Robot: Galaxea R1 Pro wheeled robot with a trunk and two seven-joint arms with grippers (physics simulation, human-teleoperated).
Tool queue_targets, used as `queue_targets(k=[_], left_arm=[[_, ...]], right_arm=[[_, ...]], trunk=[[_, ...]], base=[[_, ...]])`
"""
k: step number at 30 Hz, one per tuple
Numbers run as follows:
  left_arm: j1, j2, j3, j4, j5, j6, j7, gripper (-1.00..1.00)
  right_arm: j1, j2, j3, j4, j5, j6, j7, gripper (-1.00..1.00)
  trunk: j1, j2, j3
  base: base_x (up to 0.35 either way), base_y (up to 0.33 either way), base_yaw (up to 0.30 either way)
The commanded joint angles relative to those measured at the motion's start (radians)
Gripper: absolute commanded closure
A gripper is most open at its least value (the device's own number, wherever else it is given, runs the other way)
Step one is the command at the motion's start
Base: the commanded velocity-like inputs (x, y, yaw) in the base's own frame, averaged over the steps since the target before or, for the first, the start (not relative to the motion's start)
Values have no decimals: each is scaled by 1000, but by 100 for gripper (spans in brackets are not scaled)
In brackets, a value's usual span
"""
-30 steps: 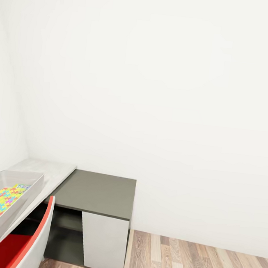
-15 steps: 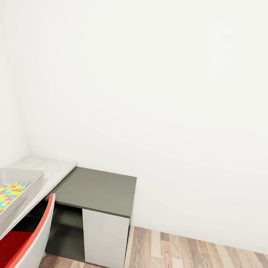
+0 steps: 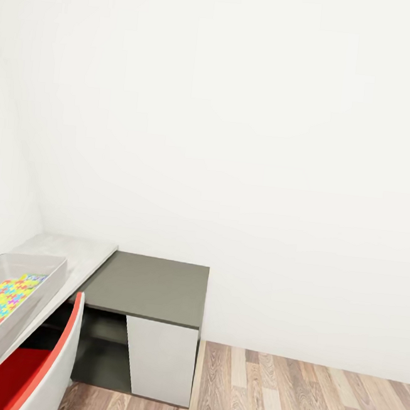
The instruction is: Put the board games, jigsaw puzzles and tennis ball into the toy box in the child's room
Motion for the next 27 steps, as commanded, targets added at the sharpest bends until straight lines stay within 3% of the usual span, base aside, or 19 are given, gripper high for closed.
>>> queue_targets(k=[1,13,27], left_arm=[[3,0,-9,-3,10,5,3,-100],[34,0,-9,-2,10,-33,4,-100],[50,2,-8,-1,10,-61,6,-100]], right_arm=[[1,0,-4,-1,-1,-1,-1,-100],[1,-11,-4,-2,-4,-15,-2,-100],[2,-8,-3,-1,-4,-69,-2,-100]], trunk=[[0,0,-2],[0,0,-20],[0,0,-24]], base=[[0,0,0],[0,0,0],[0,0,0]])
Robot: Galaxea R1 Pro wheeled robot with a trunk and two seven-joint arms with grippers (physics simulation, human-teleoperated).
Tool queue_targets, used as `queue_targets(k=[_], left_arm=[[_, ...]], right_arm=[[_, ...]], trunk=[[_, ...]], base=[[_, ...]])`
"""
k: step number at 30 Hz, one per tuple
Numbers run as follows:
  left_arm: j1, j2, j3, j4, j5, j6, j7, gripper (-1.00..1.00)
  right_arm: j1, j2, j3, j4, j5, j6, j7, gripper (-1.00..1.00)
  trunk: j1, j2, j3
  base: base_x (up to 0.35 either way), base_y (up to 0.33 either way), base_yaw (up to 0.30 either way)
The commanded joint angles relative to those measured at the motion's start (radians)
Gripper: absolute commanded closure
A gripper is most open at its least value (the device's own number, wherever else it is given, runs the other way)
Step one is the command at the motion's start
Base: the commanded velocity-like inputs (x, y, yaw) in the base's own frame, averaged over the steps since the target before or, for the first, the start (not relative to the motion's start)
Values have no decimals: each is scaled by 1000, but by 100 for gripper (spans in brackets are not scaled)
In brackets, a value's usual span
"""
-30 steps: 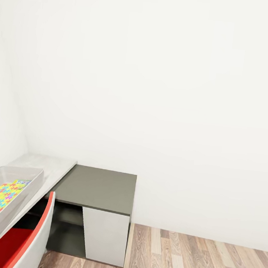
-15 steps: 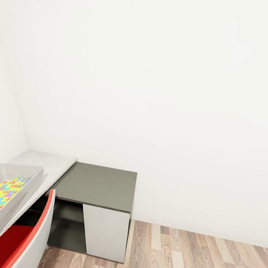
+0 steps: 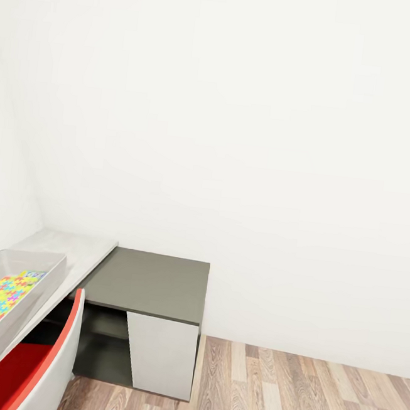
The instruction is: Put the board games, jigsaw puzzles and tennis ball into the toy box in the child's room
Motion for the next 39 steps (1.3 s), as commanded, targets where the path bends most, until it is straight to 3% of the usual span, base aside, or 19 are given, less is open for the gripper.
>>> queue_targets(k=[1,29,39], left_arm=[[1,0,-9,-1,10,1,3,-100],[5,-2,-6,8,9,-3,2,-100],[5,-9,-1,-2,9,-4,2,-100]], right_arm=[[1,0,-4,-1,-1,-3,0,-100],[1,-3,-5,-1,-2,-4,-1,-100],[1,10,-8,-1,-3,-6,-1,-100]], trunk=[[0,0,0],[0,0,-9],[0,0,-10]], base=[[0,0,0],[0,0,0],[0,0,0]])
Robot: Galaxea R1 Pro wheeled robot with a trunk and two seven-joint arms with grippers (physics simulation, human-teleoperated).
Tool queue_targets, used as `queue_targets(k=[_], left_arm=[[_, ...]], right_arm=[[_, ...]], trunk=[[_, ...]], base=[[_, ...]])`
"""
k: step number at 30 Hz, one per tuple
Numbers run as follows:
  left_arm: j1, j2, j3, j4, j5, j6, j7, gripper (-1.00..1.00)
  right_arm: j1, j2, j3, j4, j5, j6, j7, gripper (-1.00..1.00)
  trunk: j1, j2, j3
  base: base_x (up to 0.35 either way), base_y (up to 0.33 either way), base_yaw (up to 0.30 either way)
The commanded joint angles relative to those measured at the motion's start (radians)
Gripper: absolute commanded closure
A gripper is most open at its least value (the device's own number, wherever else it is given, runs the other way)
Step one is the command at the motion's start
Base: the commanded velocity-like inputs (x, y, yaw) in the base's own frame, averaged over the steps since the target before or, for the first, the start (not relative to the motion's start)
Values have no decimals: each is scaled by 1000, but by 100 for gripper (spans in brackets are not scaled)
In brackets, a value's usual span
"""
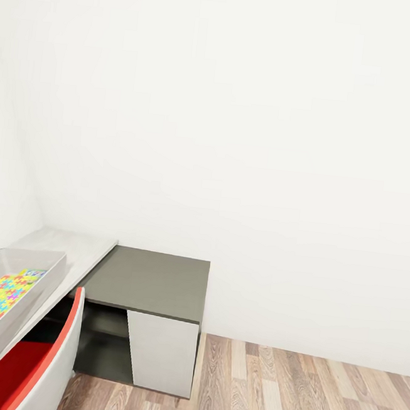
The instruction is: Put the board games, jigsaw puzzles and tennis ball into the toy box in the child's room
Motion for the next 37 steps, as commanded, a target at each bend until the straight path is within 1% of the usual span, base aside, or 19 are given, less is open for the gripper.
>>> queue_targets(k=[1,7,14,26,37], left_arm=[[0,0,-10,-1,10,1,3,-100],[0,3,-11,1,11,1,3,-100],[0,5,-11,0,9,1,3,-100],[0,-1,-10,0,10,0,3,-100],[0,3,-12,0,9,-1,3,-100]], right_arm=[[1,2,-4,-1,-4,-3,0,-100],[1,6,-5,-1,-10,-4,0,-100],[1,3,-6,-1,-7,-2,0,-100],[1,6,-6,-1,-7,-3,0,-100],[1,5,-6,-1,-8,-3,0,-100]], trunk=[[0,-1,-1],[0,-1,-1],[0,-1,-1],[0,-1,-1],[0,-1,-1]], base=[[0,0,0],[0,0,0],[0,0,0],[0,0,0],[0,0,0]])
